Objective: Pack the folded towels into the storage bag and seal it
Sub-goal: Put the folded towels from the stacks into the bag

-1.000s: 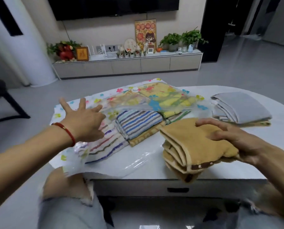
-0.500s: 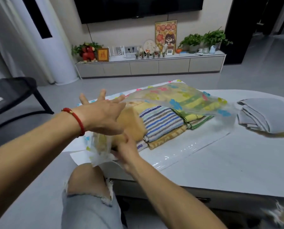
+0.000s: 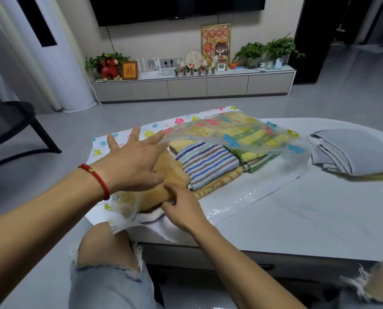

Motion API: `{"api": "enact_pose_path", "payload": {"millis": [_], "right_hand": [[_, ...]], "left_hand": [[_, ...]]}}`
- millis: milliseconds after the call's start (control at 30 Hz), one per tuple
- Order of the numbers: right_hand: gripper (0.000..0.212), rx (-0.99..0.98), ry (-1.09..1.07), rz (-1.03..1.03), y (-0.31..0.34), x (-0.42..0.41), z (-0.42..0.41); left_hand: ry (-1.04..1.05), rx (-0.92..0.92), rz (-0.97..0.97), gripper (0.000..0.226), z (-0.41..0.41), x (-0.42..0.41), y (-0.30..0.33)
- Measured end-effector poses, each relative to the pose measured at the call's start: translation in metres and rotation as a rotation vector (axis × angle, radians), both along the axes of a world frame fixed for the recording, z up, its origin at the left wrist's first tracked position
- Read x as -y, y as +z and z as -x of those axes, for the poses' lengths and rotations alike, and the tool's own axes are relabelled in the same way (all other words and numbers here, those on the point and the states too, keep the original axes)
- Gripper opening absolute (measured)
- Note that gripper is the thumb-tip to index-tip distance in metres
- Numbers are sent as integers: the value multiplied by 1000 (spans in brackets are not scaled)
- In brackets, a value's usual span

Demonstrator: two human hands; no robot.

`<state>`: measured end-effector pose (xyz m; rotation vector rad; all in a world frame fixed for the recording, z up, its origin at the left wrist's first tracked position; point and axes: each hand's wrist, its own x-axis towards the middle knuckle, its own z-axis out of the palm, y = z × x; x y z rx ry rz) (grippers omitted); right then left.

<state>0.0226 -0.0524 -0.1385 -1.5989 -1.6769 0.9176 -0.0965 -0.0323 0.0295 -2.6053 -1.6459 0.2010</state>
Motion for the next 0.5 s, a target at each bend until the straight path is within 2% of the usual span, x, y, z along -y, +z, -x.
{"api": "enact_pose_path", "payload": {"millis": [67,133,167,233,300,400,500], "right_hand": [[70,88,119,-4,-1,2,-1],[64,49,212,28,1,1,-8],[55,7,166,13,4,-1,-15],[40,15,-118,-111,6,-9,-35],[43,240,-325,-217,3,-15,-59],[56,516,-127,-114,-1,-23,-87],[54,456,64,-110,6,-26,-112]], "left_hand": [[-27,26,-32,78,-10,-1,-3],[-58,53,-89,74,-23,-2,-7],[-71,62,-124,73,-29,-3,-9],[-83,66,-184,71,-41,-8,-12],[-94,76,-225,67,-54,-15,-12],[-122,90,-246,63,-76,-24,-8],[-156,74,-265,61,-99,-29,-10]]}}
